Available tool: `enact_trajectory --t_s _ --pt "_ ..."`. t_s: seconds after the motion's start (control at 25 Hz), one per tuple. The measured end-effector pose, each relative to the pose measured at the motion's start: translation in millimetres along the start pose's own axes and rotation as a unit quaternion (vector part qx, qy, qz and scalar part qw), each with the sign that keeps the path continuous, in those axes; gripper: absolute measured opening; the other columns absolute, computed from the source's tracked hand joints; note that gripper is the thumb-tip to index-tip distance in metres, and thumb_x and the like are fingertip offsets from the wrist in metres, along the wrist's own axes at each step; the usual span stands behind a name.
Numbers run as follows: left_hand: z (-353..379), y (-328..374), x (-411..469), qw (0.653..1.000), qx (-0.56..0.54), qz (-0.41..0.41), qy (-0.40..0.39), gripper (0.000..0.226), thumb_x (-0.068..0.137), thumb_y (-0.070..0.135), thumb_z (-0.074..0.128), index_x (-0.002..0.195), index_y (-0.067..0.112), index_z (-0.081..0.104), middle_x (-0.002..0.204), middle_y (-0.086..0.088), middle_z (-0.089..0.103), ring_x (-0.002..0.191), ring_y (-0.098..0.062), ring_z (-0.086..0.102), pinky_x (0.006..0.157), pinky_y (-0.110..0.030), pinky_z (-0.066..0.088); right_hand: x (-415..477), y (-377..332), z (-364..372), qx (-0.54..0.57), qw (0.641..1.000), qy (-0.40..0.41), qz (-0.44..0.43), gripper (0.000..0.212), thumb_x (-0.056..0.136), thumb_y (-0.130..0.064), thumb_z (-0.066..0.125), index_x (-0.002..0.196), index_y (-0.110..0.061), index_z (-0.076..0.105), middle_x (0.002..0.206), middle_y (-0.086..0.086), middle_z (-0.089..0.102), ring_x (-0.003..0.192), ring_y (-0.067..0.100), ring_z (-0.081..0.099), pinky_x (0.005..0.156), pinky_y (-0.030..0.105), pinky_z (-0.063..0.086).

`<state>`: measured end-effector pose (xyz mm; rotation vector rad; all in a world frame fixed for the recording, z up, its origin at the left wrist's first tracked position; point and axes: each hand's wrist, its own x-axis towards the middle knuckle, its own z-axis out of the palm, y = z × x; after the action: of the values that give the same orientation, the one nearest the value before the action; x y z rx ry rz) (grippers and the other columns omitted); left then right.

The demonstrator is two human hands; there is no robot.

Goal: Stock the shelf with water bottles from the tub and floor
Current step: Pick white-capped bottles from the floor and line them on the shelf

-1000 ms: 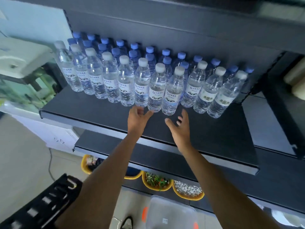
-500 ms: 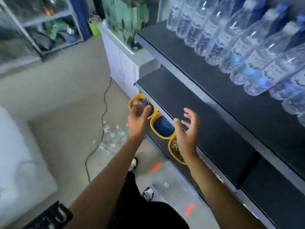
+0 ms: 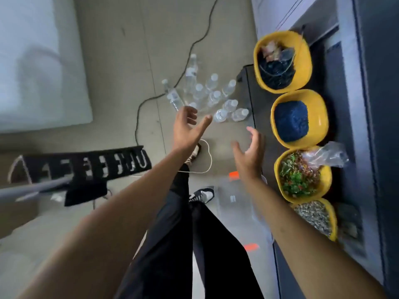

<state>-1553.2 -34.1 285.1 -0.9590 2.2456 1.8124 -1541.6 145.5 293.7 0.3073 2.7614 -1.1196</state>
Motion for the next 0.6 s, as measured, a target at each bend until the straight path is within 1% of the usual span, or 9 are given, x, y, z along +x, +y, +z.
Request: enact_trajectory --t_s 0.08,0.12,0.2,0.24,0.32,0.4,0.48,0.52,0.6 --pt "24.1 -41.1 38.4 0.999 0.049 0.003 -0.021 0.055 0.080 0.056 0.076 0.114 0.018 0.057 0.113 -0.002 0.060 0.097 -0.017 0.060 0.079 -0.020 0.048 32.7 34.2 44.2 -0.008 0.999 -0.027 0.029 0.051 0.084 -0.005 0.074 0.131 0.006 0.056 0.128 0.024 0.057 0.122 0.042 0.053 0.106 0.043 0.040" --pt "35.5 -59.6 56.7 0.997 0.078 0.007 -0.023 0.057 0.081 0.053 0.077 0.119 0.016 0.056 0.118 -0.002 0.058 0.103 -0.019 0.058 0.087 -0.027 0.050 48.3 48.0 63.5 -0.013 0.998 -0.038 0.047 0.054 0.085 -0.008 0.074 0.134 0.004 0.054 0.131 0.023 0.055 0.125 0.041 0.051 0.107 0.042 0.040" --pt "64.0 -104.1 101.0 0.988 0.151 0.017 0.004 0.065 0.081 0.046 0.079 0.129 0.011 0.053 0.128 -0.007 0.052 0.117 -0.025 0.052 0.101 -0.037 0.046 85.5 83.6 109.4 -0.021 0.994 -0.069 0.080 0.060 0.085 -0.010 0.074 0.139 0.003 0.050 0.138 0.022 0.051 0.130 0.038 0.049 0.112 0.044 0.038" --pt "76.0 -125.0 122.7 0.982 0.187 0.015 0.021 0.070 0.080 0.044 0.079 0.134 0.009 0.050 0.132 -0.010 0.050 0.123 -0.028 0.049 0.106 -0.038 0.042 104.5 99.4 130.7 -0.022 0.991 -0.088 0.100 0.065 0.086 -0.012 0.074 0.143 0.001 0.047 0.142 0.020 0.049 0.133 0.036 0.048 0.113 0.043 0.037" --pt "94.7 -162.3 164.5 0.976 0.214 -0.028 0.033 0.081 0.081 0.039 0.079 0.146 0.010 0.041 0.144 -0.013 0.045 0.131 -0.030 0.046 0.110 -0.037 0.036 142.2 125.4 171.3 -0.013 0.981 -0.110 0.159 0.072 0.086 -0.019 0.074 0.149 -0.008 0.041 0.149 0.013 0.044 0.136 0.030 0.046 0.114 0.040 0.038" --pt "105.0 -191.2 202.7 0.974 0.217 -0.060 0.010 0.086 0.085 0.036 0.077 0.154 0.011 0.032 0.153 -0.012 0.040 0.138 -0.028 0.042 0.112 -0.035 0.034 176.8 142.8 206.6 0.026 0.972 -0.109 0.207 0.079 0.085 -0.022 0.074 0.153 -0.015 0.035 0.151 0.006 0.045 0.135 0.023 0.049 0.111 0.032 0.041" --pt "111.9 -215.4 230.6 0.968 0.243 -0.047 -0.036 0.082 0.088 0.034 0.073 0.155 0.012 0.031 0.155 -0.011 0.040 0.139 -0.029 0.042 0.114 -0.036 0.036 203.8 155.1 234.3 0.054 0.967 -0.104 0.224 0.080 0.085 -0.020 0.073 0.155 -0.020 0.033 0.143 -0.001 0.050 0.124 0.015 0.052 0.102 0.021 0.039" --pt "115.8 -225.1 240.5 0.968 0.243 -0.043 -0.048 0.078 0.090 0.032 0.071 0.155 0.012 0.032 0.154 -0.010 0.043 0.138 -0.029 0.045 0.113 -0.036 0.037 213.9 160.3 245.4 0.055 0.967 -0.099 0.230 0.077 0.085 -0.018 0.072 0.154 -0.020 0.037 0.137 -0.004 0.054 0.118 0.013 0.052 0.097 0.019 0.039" --pt "123.0 -237.6 249.0 0.974 0.216 -0.054 -0.037 0.069 0.093 0.027 0.068 0.154 0.015 0.037 0.151 -0.008 0.050 0.136 -0.026 0.048 0.111 -0.032 0.037 223.1 167.3 257.3 0.040 0.969 -0.072 0.234 0.061 0.087 -0.019 0.070 0.144 -0.020 0.050 0.128 -0.003 0.063 0.115 0.016 0.059 0.095 0.021 0.041"
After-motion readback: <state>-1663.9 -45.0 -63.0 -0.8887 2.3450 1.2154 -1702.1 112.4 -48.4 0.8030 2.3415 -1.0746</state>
